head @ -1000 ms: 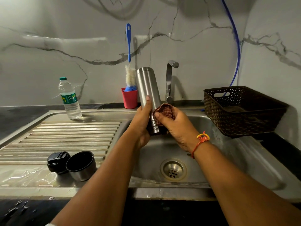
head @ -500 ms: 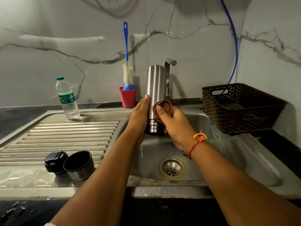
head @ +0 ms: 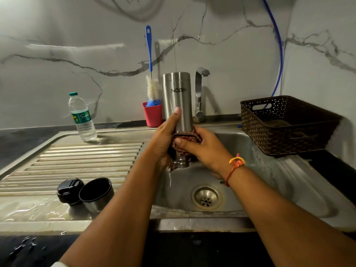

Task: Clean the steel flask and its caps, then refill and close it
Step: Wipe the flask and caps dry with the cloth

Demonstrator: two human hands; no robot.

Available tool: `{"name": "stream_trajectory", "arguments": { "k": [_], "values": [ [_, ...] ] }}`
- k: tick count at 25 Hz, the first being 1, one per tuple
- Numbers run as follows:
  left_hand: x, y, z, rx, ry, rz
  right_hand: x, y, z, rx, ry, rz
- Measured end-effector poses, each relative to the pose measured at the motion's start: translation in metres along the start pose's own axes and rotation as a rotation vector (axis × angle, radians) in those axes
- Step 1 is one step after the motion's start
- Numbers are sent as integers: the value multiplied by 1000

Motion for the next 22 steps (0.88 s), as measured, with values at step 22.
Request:
{"name": "stream_trajectory", "arguments": {
  "k": [22],
  "values": [
    [0, -4, 6, 90, 59, 104, 7, 1, -3, -94, 129, -111]
  ]
}}
Point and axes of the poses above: each hand's wrist, its own x-axis away from the middle knuckle, its own y-axis out of the palm, z = x × y, the point moved 3 cm from there along -x, towards the middle knuckle, and after that the axes turned 11 degrees about y, right-handed, at the moved point
